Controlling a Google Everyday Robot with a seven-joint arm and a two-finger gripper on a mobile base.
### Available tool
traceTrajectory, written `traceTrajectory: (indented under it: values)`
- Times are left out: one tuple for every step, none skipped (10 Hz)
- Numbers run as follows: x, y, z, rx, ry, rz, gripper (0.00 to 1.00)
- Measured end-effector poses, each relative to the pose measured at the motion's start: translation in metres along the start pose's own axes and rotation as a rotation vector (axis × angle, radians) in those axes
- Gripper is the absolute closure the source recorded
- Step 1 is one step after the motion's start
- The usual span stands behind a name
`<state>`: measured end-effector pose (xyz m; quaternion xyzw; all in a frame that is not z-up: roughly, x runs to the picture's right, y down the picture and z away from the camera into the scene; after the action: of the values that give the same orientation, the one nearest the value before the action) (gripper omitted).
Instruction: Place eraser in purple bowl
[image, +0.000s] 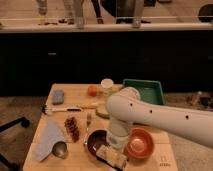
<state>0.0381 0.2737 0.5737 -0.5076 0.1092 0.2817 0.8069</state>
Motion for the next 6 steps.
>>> traceTrajectory:
  values:
    - [0.004, 0.001, 0.007, -0.006, 0.001, 0.003, 1.00]
    - [0.008, 0.004, 0.013, -0.010, 0.005, 0.000, 1.00]
    - [0.005, 0.006, 0.017, -0.015, 0.001, -0.003, 1.00]
    - [-0.001, 0.003, 0.019, -0.019, 0.003, -0.010, 1.00]
    - [-0.006, 0.000, 0.019, -0.022, 0.004, -0.012, 1.00]
    - [-0.010, -0.002, 0.019, -0.023, 0.006, -0.018, 1.00]
